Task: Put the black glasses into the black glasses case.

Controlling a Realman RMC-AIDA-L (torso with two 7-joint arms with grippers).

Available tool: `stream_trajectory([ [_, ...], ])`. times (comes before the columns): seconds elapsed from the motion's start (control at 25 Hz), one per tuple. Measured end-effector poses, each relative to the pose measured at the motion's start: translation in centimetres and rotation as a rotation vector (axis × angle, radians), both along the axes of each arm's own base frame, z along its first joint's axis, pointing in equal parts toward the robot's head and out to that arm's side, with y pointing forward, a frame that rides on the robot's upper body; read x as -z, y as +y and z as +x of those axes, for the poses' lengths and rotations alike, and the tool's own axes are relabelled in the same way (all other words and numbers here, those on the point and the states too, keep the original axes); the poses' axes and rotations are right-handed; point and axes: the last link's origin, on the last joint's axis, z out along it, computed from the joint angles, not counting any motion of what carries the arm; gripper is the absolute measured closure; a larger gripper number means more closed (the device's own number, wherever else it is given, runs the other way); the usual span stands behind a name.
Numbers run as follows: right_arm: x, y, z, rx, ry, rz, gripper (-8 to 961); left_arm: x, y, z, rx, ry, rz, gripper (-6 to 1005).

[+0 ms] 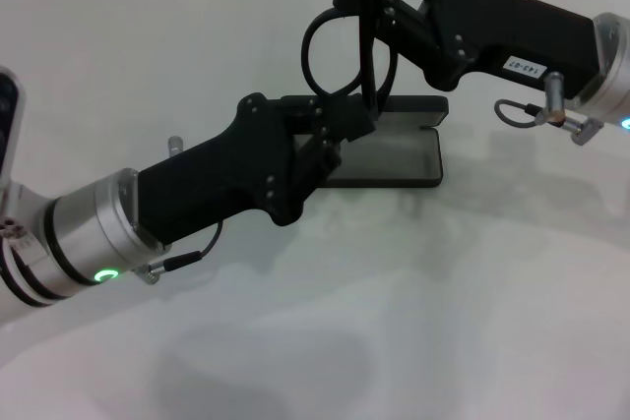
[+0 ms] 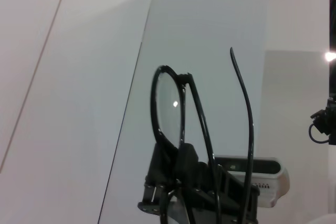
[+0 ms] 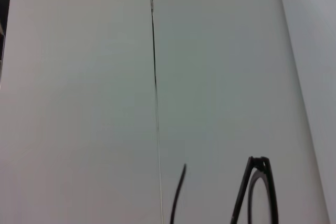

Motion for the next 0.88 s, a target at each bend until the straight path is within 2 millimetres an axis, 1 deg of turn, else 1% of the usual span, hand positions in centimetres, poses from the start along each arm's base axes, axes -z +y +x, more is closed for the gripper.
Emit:
stream_trajectory([
  [0.88,0.24,-0.32,-0.07,-0.014,-0.005,-0.019,841,-0.04,-0.14,-0.17,-0.01,-0.004,-0.004,955],
])
